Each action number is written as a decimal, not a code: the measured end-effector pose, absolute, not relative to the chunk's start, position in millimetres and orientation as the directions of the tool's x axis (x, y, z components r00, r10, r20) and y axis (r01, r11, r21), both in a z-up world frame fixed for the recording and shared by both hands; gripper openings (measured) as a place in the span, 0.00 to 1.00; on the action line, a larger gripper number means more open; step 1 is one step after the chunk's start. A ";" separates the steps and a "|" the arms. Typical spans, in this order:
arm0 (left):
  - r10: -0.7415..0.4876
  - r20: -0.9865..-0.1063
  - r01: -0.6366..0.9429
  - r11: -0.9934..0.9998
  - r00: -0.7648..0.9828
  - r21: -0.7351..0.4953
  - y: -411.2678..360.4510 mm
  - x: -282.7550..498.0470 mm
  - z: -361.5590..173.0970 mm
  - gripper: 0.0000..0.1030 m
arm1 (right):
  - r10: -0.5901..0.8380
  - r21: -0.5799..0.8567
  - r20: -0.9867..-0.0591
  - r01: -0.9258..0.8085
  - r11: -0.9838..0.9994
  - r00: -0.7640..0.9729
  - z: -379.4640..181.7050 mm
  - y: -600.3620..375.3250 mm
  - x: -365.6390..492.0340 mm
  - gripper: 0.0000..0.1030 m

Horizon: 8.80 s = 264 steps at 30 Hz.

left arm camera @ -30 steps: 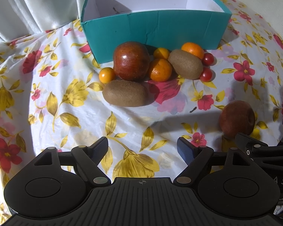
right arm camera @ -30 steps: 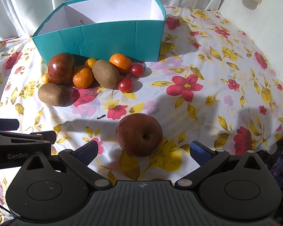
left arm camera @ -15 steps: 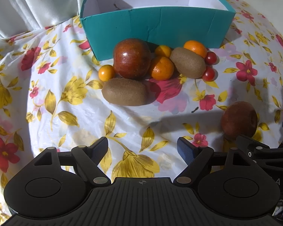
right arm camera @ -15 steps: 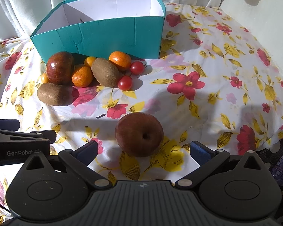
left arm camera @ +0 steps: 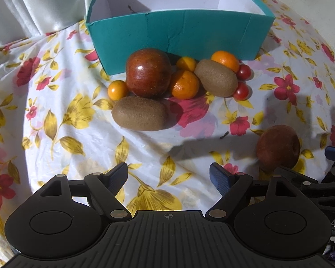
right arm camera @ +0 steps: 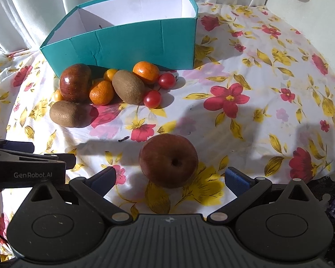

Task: Organize fruits
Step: 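Grasp the lone red apple with the right tool while the left tool grasps a brown kiwi, then lift the apple and kiwi and carry both over the teal box, then lower and release the kiwi and apple into the box with both tools, then grasp a red apple with the left tool while the right tool grasps a cherry tomato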

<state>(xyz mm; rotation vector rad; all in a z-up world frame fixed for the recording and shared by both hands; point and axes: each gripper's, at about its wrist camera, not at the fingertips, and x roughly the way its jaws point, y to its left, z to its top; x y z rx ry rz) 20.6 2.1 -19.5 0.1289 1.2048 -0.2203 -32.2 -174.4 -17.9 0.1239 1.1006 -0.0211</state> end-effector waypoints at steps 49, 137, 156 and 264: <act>-0.103 -0.774 0.253 0.964 0.625 0.076 2.4 45.2 -53.4 0.75 | 0.157 0.150 -0.823 -0.058 0.987 0.546 -67.8 -185.3 -25.4 0.70; 0.009 -0.705 0.067 0.995 0.710 0.079 -26.1 128.2 73.3 0.55 | 0.116 0.148 -0.522 -0.044 0.988 0.845 66.6 -204.1 98.5 0.69; 0.039 -0.765 0.035 0.996 0.643 0.081 -10.9 161.1 28.9 0.54 | 0.086 0.095 -0.590 -0.037 0.995 0.803 19.4 -193.5 136.6 0.69; 0.017 -0.755 0.110 0.987 0.655 0.117 9.8 110.9 -72.1 0.68 | 0.104 0.013 -0.707 -0.135 0.991 0.700 -88.8 -159.0 51.6 0.27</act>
